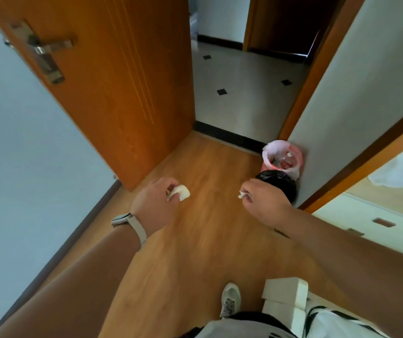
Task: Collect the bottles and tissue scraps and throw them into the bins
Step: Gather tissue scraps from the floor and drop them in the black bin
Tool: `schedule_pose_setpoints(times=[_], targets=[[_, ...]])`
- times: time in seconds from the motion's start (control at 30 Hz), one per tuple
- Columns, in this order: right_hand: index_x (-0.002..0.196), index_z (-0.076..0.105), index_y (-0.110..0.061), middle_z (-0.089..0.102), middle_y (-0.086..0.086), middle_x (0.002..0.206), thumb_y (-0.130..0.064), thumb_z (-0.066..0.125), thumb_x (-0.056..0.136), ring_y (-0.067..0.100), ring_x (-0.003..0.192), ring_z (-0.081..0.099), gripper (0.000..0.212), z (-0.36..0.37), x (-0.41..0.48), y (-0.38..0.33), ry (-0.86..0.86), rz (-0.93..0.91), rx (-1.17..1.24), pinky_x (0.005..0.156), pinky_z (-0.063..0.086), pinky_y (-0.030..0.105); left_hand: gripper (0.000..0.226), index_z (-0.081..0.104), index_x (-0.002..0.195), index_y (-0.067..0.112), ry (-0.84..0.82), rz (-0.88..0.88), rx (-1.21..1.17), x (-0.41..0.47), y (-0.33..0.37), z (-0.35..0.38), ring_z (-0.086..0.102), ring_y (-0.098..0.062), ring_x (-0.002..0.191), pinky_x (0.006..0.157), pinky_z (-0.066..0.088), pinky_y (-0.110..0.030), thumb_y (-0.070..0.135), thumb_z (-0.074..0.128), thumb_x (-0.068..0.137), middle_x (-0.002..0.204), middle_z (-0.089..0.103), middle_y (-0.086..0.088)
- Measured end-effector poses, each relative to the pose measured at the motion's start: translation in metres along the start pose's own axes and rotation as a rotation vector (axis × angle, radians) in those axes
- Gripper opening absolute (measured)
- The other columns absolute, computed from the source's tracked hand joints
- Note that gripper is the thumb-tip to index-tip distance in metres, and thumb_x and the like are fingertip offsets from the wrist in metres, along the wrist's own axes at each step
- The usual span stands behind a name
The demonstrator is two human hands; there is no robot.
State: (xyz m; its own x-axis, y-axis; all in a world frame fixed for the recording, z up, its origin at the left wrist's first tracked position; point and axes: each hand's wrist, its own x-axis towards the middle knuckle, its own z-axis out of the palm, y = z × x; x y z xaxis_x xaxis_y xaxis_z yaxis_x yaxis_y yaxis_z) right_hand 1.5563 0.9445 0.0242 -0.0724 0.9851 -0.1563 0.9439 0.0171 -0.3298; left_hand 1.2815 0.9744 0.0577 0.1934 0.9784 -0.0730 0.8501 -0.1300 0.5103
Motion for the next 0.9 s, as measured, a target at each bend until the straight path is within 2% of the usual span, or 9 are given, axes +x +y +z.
schedule_pose_setpoints(times=[0.1, 0.2, 0.3, 0.5, 0.63, 0.73, 0.83, 0.9], targets=[[0.091, 0.051, -0.028, 0.056, -0.007, 0.098, -0.022, 0.052, 0.093, 0.009, 0.081, 0.055, 0.006, -0.010, 0.004, 0.040, 0.032, 0.049, 0.020, 0.068, 0.040, 0.022, 0.018, 0.057, 0.108, 0.033, -0.061, 0.053, 0.008, 0.030, 0.043, 0.022, 0.056, -0.011, 0.085, 0.073, 0.051, -0.032, 0.029, 0.057, 0.091, 0.102, 0.060, 0.010], [0.100, 0.058, -0.024, 0.056, -0.009, 0.099, -0.022, 0.051, 0.093, 0.009, 0.083, 0.056, 0.010, -0.022, 0.003, 0.072, 0.059, 0.092, 0.053, 0.072, 0.045, 0.023, 0.017, 0.059, 0.108, 0.032, -0.134, 0.107, 0.019, 0.055, 0.082, 0.042, 0.055, -0.009, 0.084, 0.065, 0.043, -0.025, 0.027, 0.057, 0.091, 0.100, 0.060, 0.010], [0.100, 0.059, -0.024, 0.054, -0.010, 0.096, -0.022, 0.050, 0.093, 0.009, 0.083, 0.056, 0.011, -0.031, 0.005, 0.103, 0.096, 0.137, 0.070, 0.074, 0.046, 0.022, 0.017, 0.059, 0.107, 0.032, -0.168, 0.171, 0.029, 0.079, 0.115, 0.056, 0.056, -0.009, 0.083, 0.062, 0.037, -0.022, 0.027, 0.058, 0.091, 0.097, 0.060, 0.010], [0.108, 0.060, -0.021, 0.047, -0.011, 0.095, -0.021, 0.048, 0.094, 0.009, 0.078, 0.047, 0.018, -0.037, 0.012, 0.152, 0.133, 0.265, 0.085, 0.068, 0.035, 0.022, 0.019, 0.060, 0.110, 0.028, -0.249, 0.283, 0.031, 0.128, 0.161, 0.090, 0.058, -0.012, 0.087, 0.068, 0.044, -0.024, 0.024, 0.059, 0.092, 0.101, 0.062, 0.009], [0.114, 0.059, -0.022, 0.057, -0.007, 0.105, -0.024, 0.048, 0.096, 0.009, 0.082, 0.049, 0.022, -0.043, 0.022, 0.180, 0.130, 0.340, 0.106, 0.072, 0.043, 0.023, 0.019, 0.059, 0.111, 0.028, -0.313, 0.321, -0.006, 0.163, 0.186, 0.117, 0.059, -0.013, 0.091, 0.079, 0.053, -0.034, 0.024, 0.059, 0.092, 0.105, 0.063, 0.007], [0.114, 0.059, -0.023, 0.059, -0.005, 0.107, -0.025, 0.047, 0.096, 0.011, 0.086, 0.055, 0.022, -0.045, 0.038, 0.201, 0.143, 0.402, 0.136, 0.075, 0.051, 0.027, 0.017, 0.060, 0.107, 0.028, -0.353, 0.371, -0.013, 0.197, 0.201, 0.137, 0.058, -0.012, 0.087, 0.077, 0.052, -0.035, 0.023, 0.060, 0.091, 0.102, 0.061, 0.009], [0.114, 0.060, -0.022, 0.059, -0.005, 0.106, -0.025, 0.047, 0.096, 0.014, 0.089, 0.059, 0.022, -0.045, 0.064, 0.223, 0.166, 0.450, 0.163, 0.077, 0.053, 0.031, 0.016, 0.060, 0.107, 0.029, -0.418, 0.384, -0.015, 0.239, 0.209, 0.159, 0.059, -0.012, 0.086, 0.075, 0.053, -0.037, 0.024, 0.059, 0.091, 0.101, 0.061, 0.010], [0.115, 0.060, -0.022, 0.059, -0.005, 0.107, -0.026, 0.047, 0.096, 0.013, 0.088, 0.058, 0.023, -0.044, 0.084, 0.237, 0.152, 0.508, 0.173, 0.077, 0.053, 0.031, 0.015, 0.059, 0.107, 0.029, -0.470, 0.391, -0.034, 0.272, 0.212, 0.176, 0.058, -0.010, 0.083, 0.071, 0.052, -0.032, 0.024, 0.058, 0.093, 0.100, 0.062, 0.009]])
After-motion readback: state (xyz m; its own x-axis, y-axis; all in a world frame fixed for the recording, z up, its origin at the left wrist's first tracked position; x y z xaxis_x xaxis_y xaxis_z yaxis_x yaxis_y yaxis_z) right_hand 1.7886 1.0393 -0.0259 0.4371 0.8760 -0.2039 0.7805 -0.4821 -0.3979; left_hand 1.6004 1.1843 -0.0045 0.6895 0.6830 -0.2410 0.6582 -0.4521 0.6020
